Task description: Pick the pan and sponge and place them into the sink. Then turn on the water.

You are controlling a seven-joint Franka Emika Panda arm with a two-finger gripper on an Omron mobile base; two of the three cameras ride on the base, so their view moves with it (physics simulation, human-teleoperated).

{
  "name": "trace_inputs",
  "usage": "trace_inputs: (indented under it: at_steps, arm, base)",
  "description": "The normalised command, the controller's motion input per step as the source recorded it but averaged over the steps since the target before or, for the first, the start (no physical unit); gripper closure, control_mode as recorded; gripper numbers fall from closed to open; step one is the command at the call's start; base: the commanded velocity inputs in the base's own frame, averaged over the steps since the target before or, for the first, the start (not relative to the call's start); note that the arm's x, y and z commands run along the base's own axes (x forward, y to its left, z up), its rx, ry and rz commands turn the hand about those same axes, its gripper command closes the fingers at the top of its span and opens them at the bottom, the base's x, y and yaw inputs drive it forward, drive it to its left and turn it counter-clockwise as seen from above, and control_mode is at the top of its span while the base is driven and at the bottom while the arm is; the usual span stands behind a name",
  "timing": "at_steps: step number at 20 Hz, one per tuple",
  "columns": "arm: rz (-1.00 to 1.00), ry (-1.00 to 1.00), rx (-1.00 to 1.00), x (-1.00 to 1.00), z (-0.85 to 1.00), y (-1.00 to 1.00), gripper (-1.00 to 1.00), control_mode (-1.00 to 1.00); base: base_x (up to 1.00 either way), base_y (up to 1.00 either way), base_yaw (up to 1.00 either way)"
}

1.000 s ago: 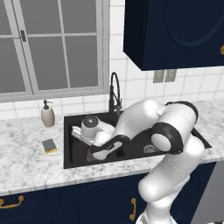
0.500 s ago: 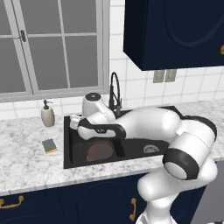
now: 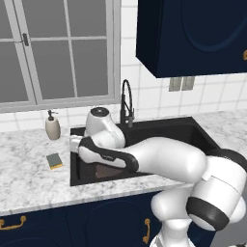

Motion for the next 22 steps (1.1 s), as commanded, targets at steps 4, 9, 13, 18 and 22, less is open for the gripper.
trace_inputs:
  at_steps: [4,9,13,18,22]
  arm:
    - [0.22,-0.17,-0.02,0.26,0.10,0.50,-1.00,-1.00]
    - [0.24,0.00,-0.09,0.41,0.00,0.60,-1.00,-1.00]
    - [0.11,0.00,-0.04,0.46,0.00,0.51,-1.00,-1.00]
    - [0.06,0.00,-0.02,0.42,-0.01,0.52,-1.00,-1.00]
    - [0.00,0.00,-0.08,0.39,-0.20,0.48,-1.00,-1.00]
  base:
    - [0.00,0.00,0.00]
    - [0.00,0.00,0.00]
    - [0.00,0.00,0.00]
    - [0.00,0.00,0.00]
    - [0.00,0.00,0.00]
